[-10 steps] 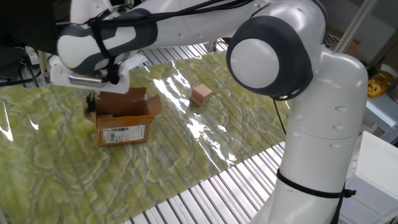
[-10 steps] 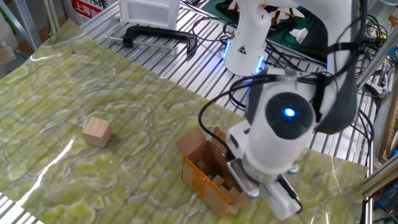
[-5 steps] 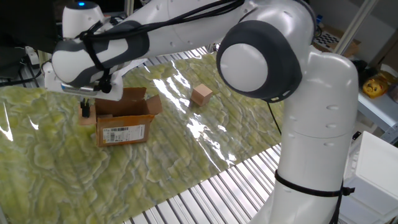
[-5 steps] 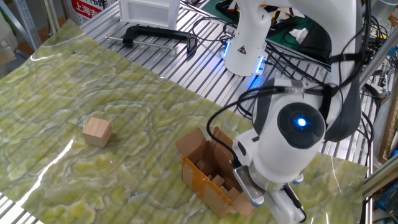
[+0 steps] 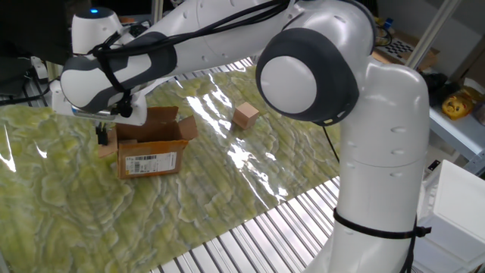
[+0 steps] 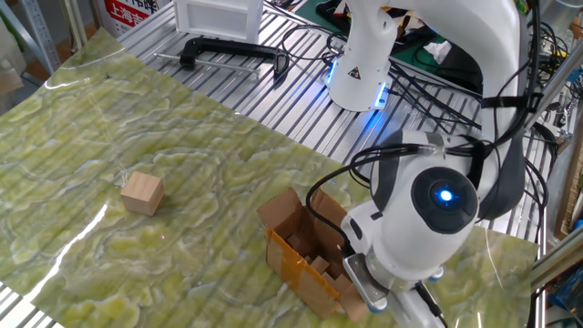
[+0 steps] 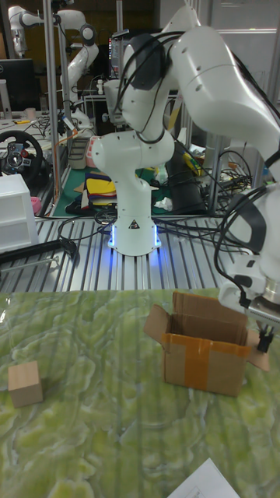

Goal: Open a box

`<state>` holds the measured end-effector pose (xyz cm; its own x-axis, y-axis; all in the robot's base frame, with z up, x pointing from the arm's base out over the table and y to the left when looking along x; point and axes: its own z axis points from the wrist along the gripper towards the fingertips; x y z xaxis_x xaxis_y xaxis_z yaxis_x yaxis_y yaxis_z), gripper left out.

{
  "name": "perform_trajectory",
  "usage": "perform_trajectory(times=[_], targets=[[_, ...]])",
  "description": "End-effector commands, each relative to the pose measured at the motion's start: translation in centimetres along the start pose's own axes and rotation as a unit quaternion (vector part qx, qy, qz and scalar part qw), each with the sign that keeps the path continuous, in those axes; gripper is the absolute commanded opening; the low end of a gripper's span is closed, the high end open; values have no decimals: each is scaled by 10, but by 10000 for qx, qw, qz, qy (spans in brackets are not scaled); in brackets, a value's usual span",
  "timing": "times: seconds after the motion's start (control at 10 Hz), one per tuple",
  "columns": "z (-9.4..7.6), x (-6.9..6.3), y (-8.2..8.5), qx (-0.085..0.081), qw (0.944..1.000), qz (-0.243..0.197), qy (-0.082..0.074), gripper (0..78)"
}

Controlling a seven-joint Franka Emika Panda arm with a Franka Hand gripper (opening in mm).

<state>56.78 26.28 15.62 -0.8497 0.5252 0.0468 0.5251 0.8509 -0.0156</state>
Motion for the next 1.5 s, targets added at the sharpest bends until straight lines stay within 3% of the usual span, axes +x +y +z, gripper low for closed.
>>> perform_trajectory(times=[0.1, 0.4, 0.8, 0.9, 1.1, 1.3, 1.5], targets=[[0, -1, 1, 12, 10000, 3, -26, 0], [0, -1, 1, 26, 10000, 6, -30, 0], [-17, -1, -5, -2, 9999, -67, 126, 0], [-29, -2, -9, 12, 9997, -170, 155, 0], [-37, -2, -13, 33, 9995, -259, 184, 0], [-56, 0, -29, 58, 9985, -481, 240, 0], [-63, -2, -39, 62, 9970, -730, 252, 0]])
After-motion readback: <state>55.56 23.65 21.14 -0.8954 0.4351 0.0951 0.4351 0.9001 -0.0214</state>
